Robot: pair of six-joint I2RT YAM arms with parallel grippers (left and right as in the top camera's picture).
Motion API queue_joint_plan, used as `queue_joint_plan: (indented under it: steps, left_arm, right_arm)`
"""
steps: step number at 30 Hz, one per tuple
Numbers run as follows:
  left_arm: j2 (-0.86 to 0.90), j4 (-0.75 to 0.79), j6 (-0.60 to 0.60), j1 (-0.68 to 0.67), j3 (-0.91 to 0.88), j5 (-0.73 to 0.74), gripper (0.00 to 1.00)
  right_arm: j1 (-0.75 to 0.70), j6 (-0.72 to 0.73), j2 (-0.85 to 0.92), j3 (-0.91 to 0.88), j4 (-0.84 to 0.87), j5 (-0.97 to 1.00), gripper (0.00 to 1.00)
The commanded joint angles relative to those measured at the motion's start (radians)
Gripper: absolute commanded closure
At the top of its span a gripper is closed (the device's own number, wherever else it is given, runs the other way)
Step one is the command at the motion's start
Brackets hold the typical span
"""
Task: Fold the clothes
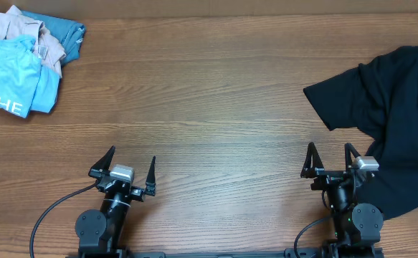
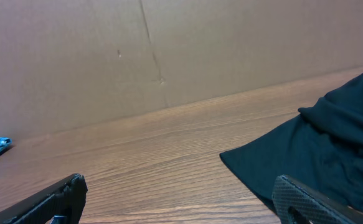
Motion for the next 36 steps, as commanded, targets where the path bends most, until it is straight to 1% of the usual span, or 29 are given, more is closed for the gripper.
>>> queue_joint_plan:
  steps: [1,4,7,10,12,15,17,18,19,21,23,24,26,27,28,30,31,33,35,36]
  left_arm:
    - [-0.004,0.003,0.027,0.006,-0.003,-0.016,0.00]
    - [-0.004,0.012,0.027,0.006,-0.003,-0.016,0.00]
    - [-0.004,0.055,0.027,0.006,-0.003,-0.016,0.00]
    - [-0.004,0.146,0.027,0.006,-0.003,-0.015,0.00]
    - [-0.004,0.185,0.027,0.005,-0.003,-0.012,0.00]
    - [-0.004,0.188,0.026,0.005,-0.003,0.010,0.00]
    - [-0.004,0.196,0.027,0.005,-0.003,0.019,0.00]
    - [-0.004,0.208,0.034,0.006,-0.003,0.019,0.00]
    - [-0.004,0.219,0.034,0.006,-0.003,0.019,0.00]
    - [-0.004,0.237,0.034,0.006,-0.003,0.019,0.00]
    - [-0.004,0.262,0.034,0.005,-0.003,0.022,0.00]
    - [-0.004,0.266,0.034,0.005,-0.003,0.021,0.00]
    - [-0.004,0.266,0.028,0.005,-0.003,0.023,0.00]
    - [-0.004,0.272,0.015,0.004,-0.003,0.047,0.00]
    - [-0.004,0.281,0.015,0.004,-0.003,0.079,0.00]
    - [-0.004,0.302,0.014,0.004,-0.001,0.133,0.00]
    - [-0.004,0.293,0.011,0.004,0.007,0.143,0.00]
    - [-0.004,0.270,0.011,0.004,0.039,0.145,0.00]
    - [0.021,0.190,0.037,0.004,0.141,0.137,0.00]
    - [0.047,0.164,0.043,0.004,0.179,0.137,0.00]
  right_arm:
    - [0.001,-0.004,-0.006,-0.011,0.008,0.007,0.00]
    - [0.001,-0.004,-0.006,-0.010,0.063,0.044,0.00]
    - [0.001,-0.004,-0.006,-0.010,0.228,0.040,0.00]
    - [0.002,-0.004,-0.006,-0.010,0.413,0.040,0.00]
    - [0.002,0.001,-0.006,-0.010,0.504,0.023,0.00]
    - [0.002,0.000,-0.006,-0.010,0.550,-0.067,0.00]
    - [0.002,-0.001,-0.006,-0.010,0.579,-0.069,0.00]
    - [0.001,-0.033,-0.006,-0.005,0.613,-0.056,0.00]
    - [0.001,-0.080,-0.005,0.018,0.603,-0.027,0.00]
    - [0.001,-0.132,0.022,0.089,0.537,0.022,0.00]
    - [0.001,-0.183,0.132,0.238,0.386,0.060,0.00]
    - [0.001,-0.201,0.235,0.327,0.333,0.092,0.00]
    - [0.001,-0.237,0.399,0.451,0.272,0.112,0.00]
    - [-0.005,-0.243,0.546,0.558,0.206,0.116,0.00]
    - [-0.016,-0.243,0.633,0.618,0.167,0.115,0.00]
    - [-0.048,-0.239,0.834,0.779,0.016,0.068,0.00]
    - [-0.069,-0.239,0.944,0.884,-0.100,-0.007,0.00]
    - [-0.095,-0.239,1.109,1.054,-0.274,-0.114,0.00]
    - [-0.100,-0.239,1.265,1.221,-0.438,-0.152,0.00]
    - [-0.100,-0.239,1.300,1.258,-0.476,-0.151,0.00]
